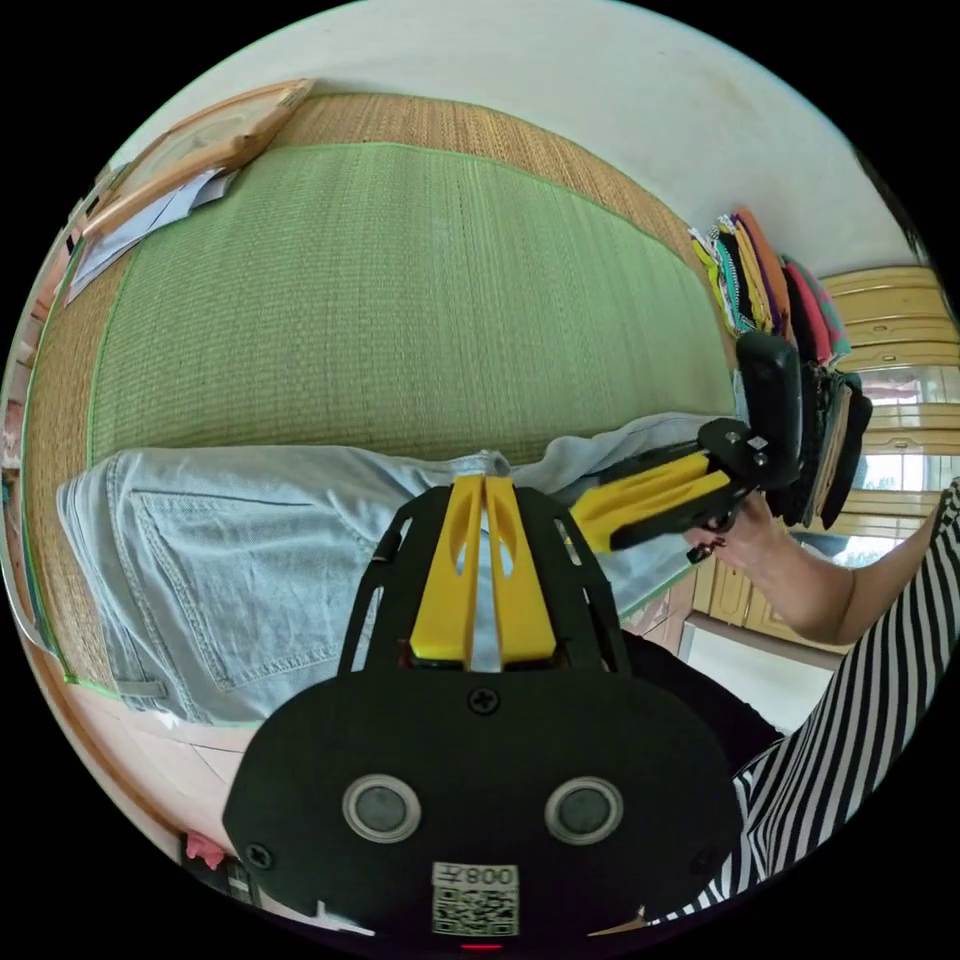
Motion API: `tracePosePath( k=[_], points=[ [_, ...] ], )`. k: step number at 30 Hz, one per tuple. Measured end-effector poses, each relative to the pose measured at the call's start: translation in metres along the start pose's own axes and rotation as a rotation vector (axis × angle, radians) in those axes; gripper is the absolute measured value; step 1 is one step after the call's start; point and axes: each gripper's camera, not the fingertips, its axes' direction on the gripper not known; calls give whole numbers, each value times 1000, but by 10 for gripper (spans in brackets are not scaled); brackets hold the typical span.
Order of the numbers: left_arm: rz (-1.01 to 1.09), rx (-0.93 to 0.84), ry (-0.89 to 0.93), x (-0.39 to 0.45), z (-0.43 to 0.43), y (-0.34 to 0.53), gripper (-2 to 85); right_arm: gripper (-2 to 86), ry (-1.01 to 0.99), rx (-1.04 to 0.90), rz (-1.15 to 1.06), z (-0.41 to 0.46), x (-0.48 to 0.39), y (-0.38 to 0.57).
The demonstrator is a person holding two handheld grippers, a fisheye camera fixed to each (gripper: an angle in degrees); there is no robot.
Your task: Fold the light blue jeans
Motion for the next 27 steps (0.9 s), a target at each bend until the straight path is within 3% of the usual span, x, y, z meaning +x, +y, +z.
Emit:
tracePosePath(
  k=[3, 9, 17, 20, 27],
  points=[
    [-30, 37, 34, -9, 3, 0, 2, 77, 74, 62, -13, -29, -11, -16],
    [-98, 133, 115, -28, 6, -4, 2, 81, 175, -34, -133, -19, -40, -60],
    [-186, 272, 177, -64, 20, -26, 2, 26, 206, -26, -189, -44, -50, -104],
    [-189, 342, 218, -72, 27, -38, 2, 13, 336, -37, -174, -57, -45, -116],
    [-138, 257, 158, -70, 69, -75, 2, 3, 345, -94, -145, -65, -27, -128]
  ],
)
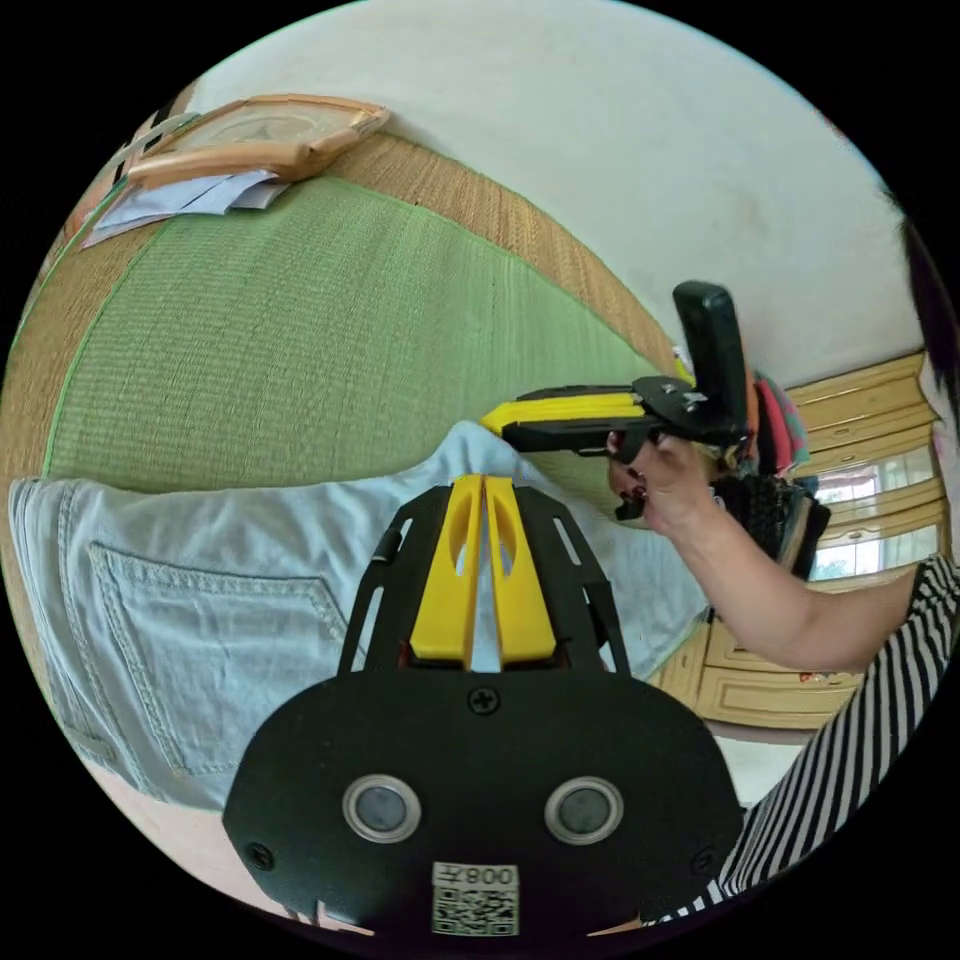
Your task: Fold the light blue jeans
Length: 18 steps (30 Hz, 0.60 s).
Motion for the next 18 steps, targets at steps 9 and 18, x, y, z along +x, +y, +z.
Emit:
tracePosePath(
  k=[9, 18],
  points=[
    [21, -106, -86, -4, 41, -29, 1, 1, -33, 115, 160, -39, 32, 39],
    [68, -117, -66, 5, 43, -58, 1, 1, 5, 17, 193, -16, -29, 128]
  ],
)
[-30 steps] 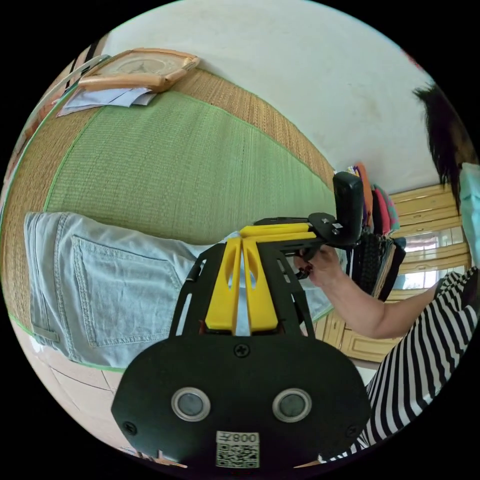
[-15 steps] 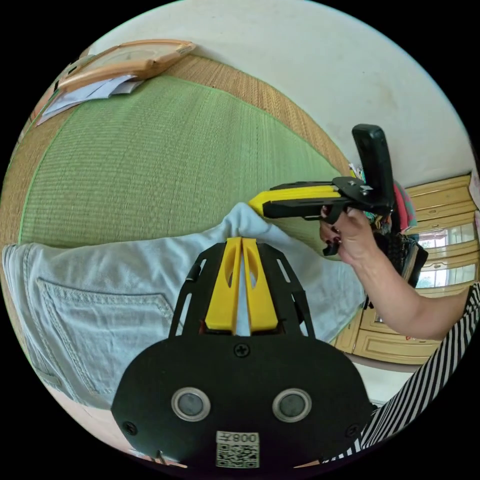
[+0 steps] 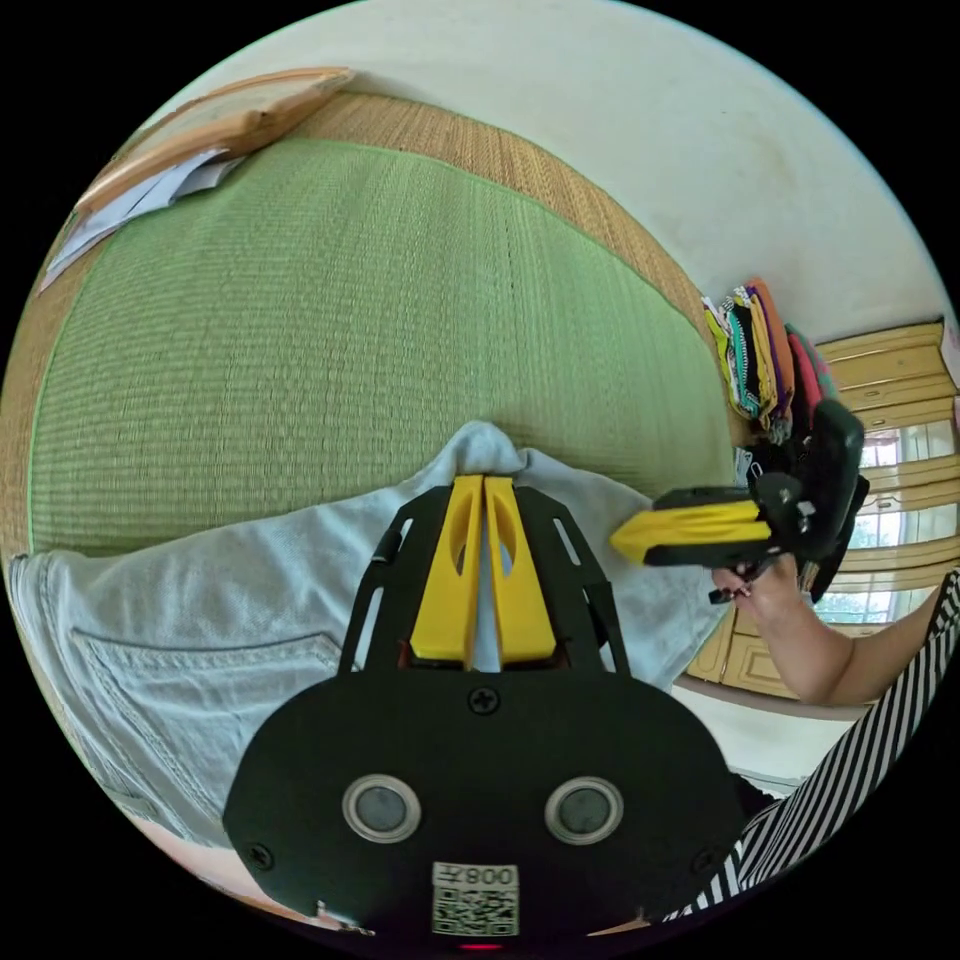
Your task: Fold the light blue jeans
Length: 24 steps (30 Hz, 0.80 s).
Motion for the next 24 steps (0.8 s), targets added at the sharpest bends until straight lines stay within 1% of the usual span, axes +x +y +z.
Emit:
tracePosePath(
  k=[1, 3, 5, 7, 8, 9, 11, 12, 14, 16, 20, 24],
  points=[
    [-15, -3, 10, 0, -3, -2, 1, 1, -18, -8, 29, 3, 2, 7],
    [-7, 5, -4, 5, -12, -2, 1, 1, -38, 65, 44, -10, 5, 17],
    [3, 38, 36, 11, -28, 0, 1, 1, -36, 147, 74, -32, 13, 26],
    [5, 61, 81, 14, -36, 0, 1, 0, -120, 187, 65, -39, 18, 33],
    [-4, 49, 83, 14, -36, -3, 1, 0, -154, 165, 65, -32, 19, 36],
    [-10, 41, 71, 14, -35, -5, 1, 0, -137, 140, 71, -25, 19, 37],
    [-20, 10, 15, 12, -26, -17, 1, 0, 19, 17, 121, 12, 26, 43],
    [-18, -8, 9, 12, -23, -21, 1, 0, 15, -12, 139, 20, 29, 44],
    [-41, 9, 51, 15, -34, -27, 1, 0, -48, 52, 174, 18, 32, 53],
    [15, 43, 77, 28, -49, -26, 1, 0, -40, 61, 159, 17, 26, 58],
    [115, -1, 129, 58, -59, -26, 1, 0, -8, 33, 152, 32, 19, 68],
    [177, -36, 130, 78, -60, -39, 1, 1, -22, 51, 177, 41, 25, 74]
  ],
)
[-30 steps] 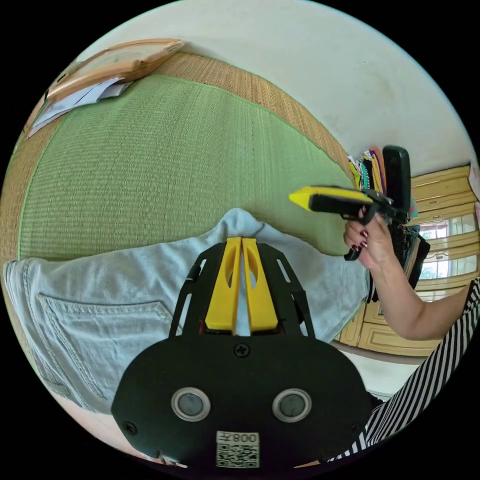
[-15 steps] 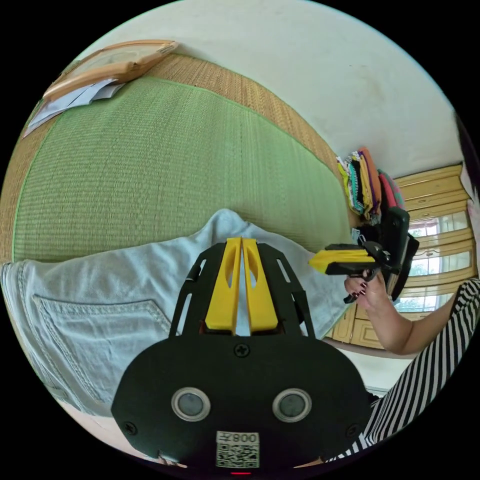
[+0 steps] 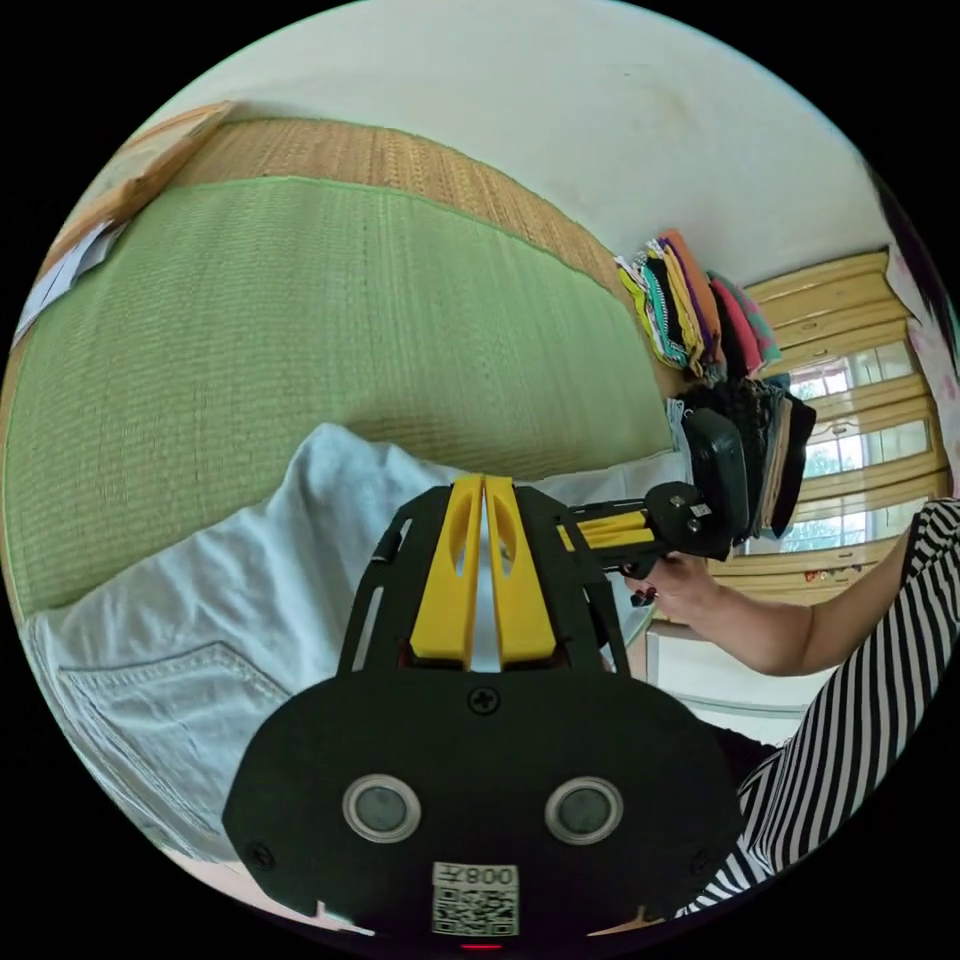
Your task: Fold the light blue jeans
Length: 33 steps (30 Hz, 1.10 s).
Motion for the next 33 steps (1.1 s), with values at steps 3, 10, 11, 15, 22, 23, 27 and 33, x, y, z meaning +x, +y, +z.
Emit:
tracePosePath(
  k=[3, 10, 11, 15, 22, 23, 27, 33],
  points=[
    [78, -14, -21, 15, -7, -23, 2, 1, 21, 26, -6, 4, -2, 6],
    [269, -356, -174, 47, 16, -60, 2, 2, 13, 54, 2, 6, 0, 13],
    [297, -364, -178, 54, 11, -62, 1, 2, 3, 81, 4, -1, 1, 17],
    [302, -412, -132, 63, -2, -63, 1, 5, 24, 201, 30, -33, 12, 26],
    [282, -427, -94, 76, -34, -45, 1, 50, 18, 69, -92, -20, 40, -14],
    [283, -428, -95, 78, -38, -41, 1, 60, 42, 22, -126, -11, 39, -23],
    [264, -446, -91, 81, -45, -30, 1, 67, 52, -78, -249, 16, 31, -38],
    [236, -420, -69, 86, -64, -17, 1, 23, 72, -99, -248, 43, 39, -43]
  ],
)
